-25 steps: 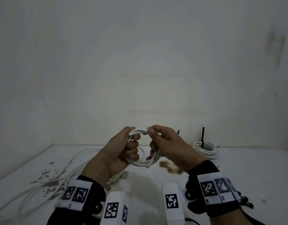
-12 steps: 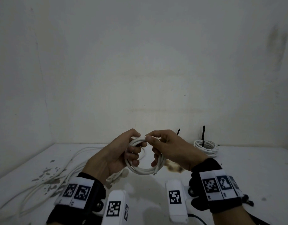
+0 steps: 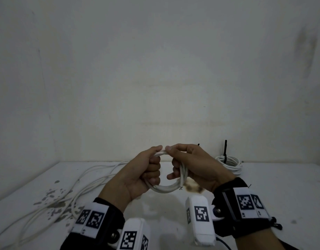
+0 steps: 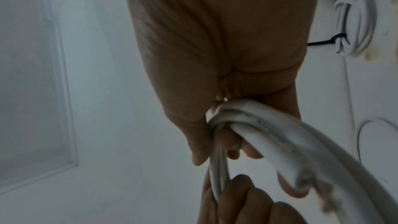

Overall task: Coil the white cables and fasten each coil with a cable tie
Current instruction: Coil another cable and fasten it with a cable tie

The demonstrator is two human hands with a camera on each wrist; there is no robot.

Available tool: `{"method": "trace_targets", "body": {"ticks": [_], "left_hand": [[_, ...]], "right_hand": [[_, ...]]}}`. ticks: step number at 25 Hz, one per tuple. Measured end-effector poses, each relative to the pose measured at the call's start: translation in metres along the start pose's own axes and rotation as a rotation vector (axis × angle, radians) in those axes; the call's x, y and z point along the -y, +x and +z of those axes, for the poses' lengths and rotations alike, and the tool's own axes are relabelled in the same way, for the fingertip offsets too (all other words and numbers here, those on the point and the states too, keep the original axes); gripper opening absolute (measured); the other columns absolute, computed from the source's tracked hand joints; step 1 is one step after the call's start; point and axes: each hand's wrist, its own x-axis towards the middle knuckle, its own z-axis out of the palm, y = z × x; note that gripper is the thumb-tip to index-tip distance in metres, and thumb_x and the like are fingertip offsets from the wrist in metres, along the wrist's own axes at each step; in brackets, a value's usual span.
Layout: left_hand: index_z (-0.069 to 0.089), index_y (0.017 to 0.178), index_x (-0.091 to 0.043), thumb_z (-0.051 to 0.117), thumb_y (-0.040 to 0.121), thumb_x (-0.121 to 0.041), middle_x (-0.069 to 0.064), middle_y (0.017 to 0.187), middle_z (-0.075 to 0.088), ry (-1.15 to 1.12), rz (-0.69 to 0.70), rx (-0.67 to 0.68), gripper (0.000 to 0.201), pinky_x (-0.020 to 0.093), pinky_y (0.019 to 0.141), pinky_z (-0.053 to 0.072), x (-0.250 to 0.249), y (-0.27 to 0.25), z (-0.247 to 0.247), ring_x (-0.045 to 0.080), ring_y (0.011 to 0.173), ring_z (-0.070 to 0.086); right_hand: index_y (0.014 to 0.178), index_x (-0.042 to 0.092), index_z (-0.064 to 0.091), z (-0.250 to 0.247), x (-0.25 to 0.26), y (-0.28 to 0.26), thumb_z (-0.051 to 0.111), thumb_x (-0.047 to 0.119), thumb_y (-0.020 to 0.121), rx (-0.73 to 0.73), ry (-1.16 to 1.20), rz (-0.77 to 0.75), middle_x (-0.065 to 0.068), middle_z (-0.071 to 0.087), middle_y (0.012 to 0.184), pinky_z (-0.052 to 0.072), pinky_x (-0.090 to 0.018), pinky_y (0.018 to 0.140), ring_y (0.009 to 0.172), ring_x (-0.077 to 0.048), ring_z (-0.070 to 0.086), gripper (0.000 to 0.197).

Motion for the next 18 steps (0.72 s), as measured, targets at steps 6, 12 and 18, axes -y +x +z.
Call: {"method": "trace_targets", "body": {"ticks": [6,12,18], "left_hand": [[0.057,0.068,-0.013,0.047,0.100,-0.034,-0.009,0.046,0.030,-0.099,-0.087,0.117,0.040,0.023,0.044,0.042,0.010,0.004,-0.001,0.006,0.034,0.031],[0.059,0.072,-0.013,0.047,0.095,-0.022,-0.008,0.050,0.031,0.048,-0.107,0.043,0.027,0.022,0.043,0.037,0.023,0.006,0.008,0.007,0.037,0.026],[0.054,0.071,-0.012,0.057,0.095,-0.043,-0.006,0.052,0.023,0.142,-0.098,-0.059,0.039,0.022,0.039,0.027,0.051,0.013,0.041,0.009,0.040,0.020]], "right_hand": [[0.105,0.003,0.070,-0.012,0.002,-0.007,0.064,0.025,0.096,-0.048,-0.171,0.005,-0.009,0.060,0.065,0.058,-0.048,0.075,0.052,-0.022,0.059,0.025],[0.106,0.004,0.068,-0.020,0.000,-0.022,0.063,0.029,0.097,-0.009,-0.373,0.032,-0.016,0.071,0.075,0.054,-0.037,0.065,0.067,-0.030,0.065,0.027],[0.103,0.012,0.069,-0.073,0.009,-0.047,0.053,0.049,0.098,-0.058,-0.669,0.228,-0.008,0.073,0.083,0.060,-0.034,0.070,0.073,-0.019,0.068,0.041]]}}
